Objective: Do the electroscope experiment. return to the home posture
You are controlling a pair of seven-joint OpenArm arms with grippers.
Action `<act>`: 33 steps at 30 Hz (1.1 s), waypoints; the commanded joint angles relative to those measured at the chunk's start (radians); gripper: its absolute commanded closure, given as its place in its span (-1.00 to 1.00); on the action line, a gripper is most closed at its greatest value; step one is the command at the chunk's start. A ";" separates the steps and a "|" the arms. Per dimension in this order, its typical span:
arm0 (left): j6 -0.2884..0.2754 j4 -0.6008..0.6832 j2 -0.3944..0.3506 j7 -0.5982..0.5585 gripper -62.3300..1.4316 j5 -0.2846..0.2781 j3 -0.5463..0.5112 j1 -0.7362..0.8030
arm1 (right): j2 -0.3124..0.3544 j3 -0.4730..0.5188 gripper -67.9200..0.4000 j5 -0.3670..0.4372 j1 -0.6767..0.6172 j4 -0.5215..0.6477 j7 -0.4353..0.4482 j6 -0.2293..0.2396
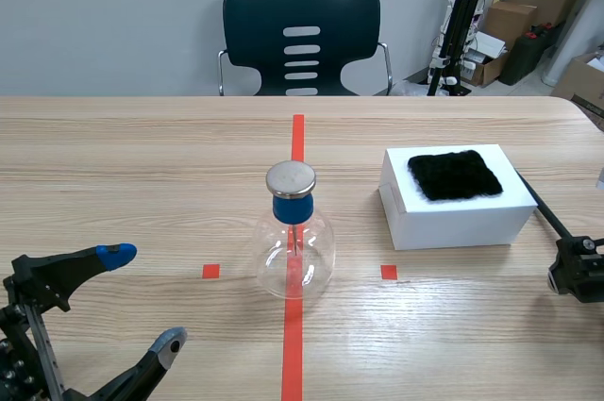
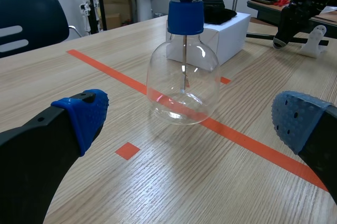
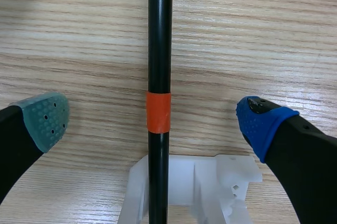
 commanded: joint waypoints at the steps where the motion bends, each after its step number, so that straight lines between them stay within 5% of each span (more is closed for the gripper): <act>1: -0.002 0.019 -0.003 -0.014 -1.00 -0.006 -0.006 -0.005 | 0.030 0.006 -1.00 0.000 0.009 0.014 0.004 0.001; 33: -0.002 0.019 -0.003 -0.014 -1.00 -0.005 -0.006 -0.005 | 0.047 0.021 -1.00 0.006 0.009 0.021 0.006 0.007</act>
